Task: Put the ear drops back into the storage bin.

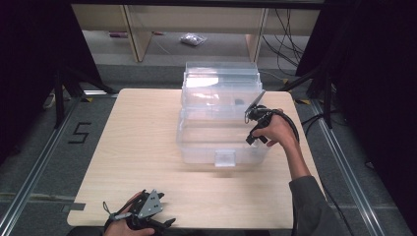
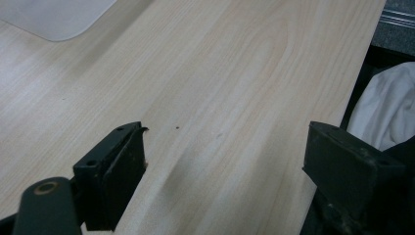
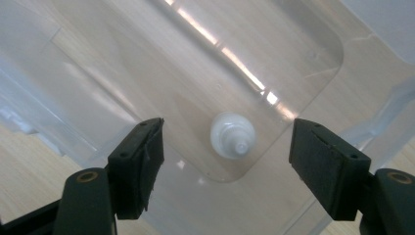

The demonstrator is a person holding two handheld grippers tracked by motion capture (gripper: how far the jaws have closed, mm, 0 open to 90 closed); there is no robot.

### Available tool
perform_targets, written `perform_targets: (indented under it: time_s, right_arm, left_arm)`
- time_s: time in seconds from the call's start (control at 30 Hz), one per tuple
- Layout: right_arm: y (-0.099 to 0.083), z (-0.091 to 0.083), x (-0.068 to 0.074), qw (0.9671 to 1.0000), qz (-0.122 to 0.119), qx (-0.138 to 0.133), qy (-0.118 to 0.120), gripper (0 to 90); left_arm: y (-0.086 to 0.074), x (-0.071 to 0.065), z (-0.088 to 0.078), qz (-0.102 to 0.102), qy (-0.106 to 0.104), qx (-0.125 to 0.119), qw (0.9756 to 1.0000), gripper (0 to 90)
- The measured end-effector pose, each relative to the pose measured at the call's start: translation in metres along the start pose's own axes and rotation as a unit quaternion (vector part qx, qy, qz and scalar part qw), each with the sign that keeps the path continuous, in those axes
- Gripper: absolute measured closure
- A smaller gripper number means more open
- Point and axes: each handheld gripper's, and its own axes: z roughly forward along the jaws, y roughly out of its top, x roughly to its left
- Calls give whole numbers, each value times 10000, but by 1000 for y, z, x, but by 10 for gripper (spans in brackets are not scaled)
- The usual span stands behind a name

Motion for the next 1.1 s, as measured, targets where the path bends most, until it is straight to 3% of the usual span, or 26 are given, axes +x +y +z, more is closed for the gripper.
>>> perform_targets:
  time_s: [0.13, 0.17, 0.2, 0.47, 0.7, 0.73, 0.77, 0.83, 0.97, 1.07, 1.1]
  right_arm:
    - [-3, -7, 1, 9999, -12, -109, 40, 284]
    - [-5, -8, 0, 9997, -130, -199, 55, 282]
    - [-5, -11, 2, 9997, -43, -213, 58, 282]
    - [-16, -28, 13, 9986, -170, -509, 32, 267]
    - [-24, -33, 24, 9970, -310, -714, 42, 261]
    - [-25, -33, 25, 9968, -330, -722, 32, 259]
    - [-27, -35, 28, 9976, -199, -663, 53, 258]
    - [-29, -34, 29, 9971, -221, -728, 66, 256]
    - [-37, -35, 33, 9968, -171, -775, 90, 250]
    - [-44, -33, 35, 9940, -316, -1042, 104, 250]
    - [-46, -34, 38, 9946, -162, -1024, 112, 250]
  left_arm:
    - [0, 1, 0, 55, -37, 15, 10000, 152]
    - [0, 1, 0, 12, -43, 12, 10000, 151]
    - [0, 0, 1, -31, 13, 11, 10000, 151]
    - [0, 0, 0, -19, 10, 7, 10000, 152]
    - [0, 0, 0, -23, 18, 7, 10000, 152]
    - [0, 1, 0, 52, 43, 25, 10000, 152]
    - [0, 1, 0, 86, 37, 27, 10000, 152]
    - [0, 0, 0, -29, 12, 7, 10000, 152]
    - [1, 0, -1, 72, 1, -13, 10000, 151]
    - [0, 1, -1, 55, 8, -26, 10000, 152]
    - [0, 1, -1, 58, 11, -7, 10000, 151]
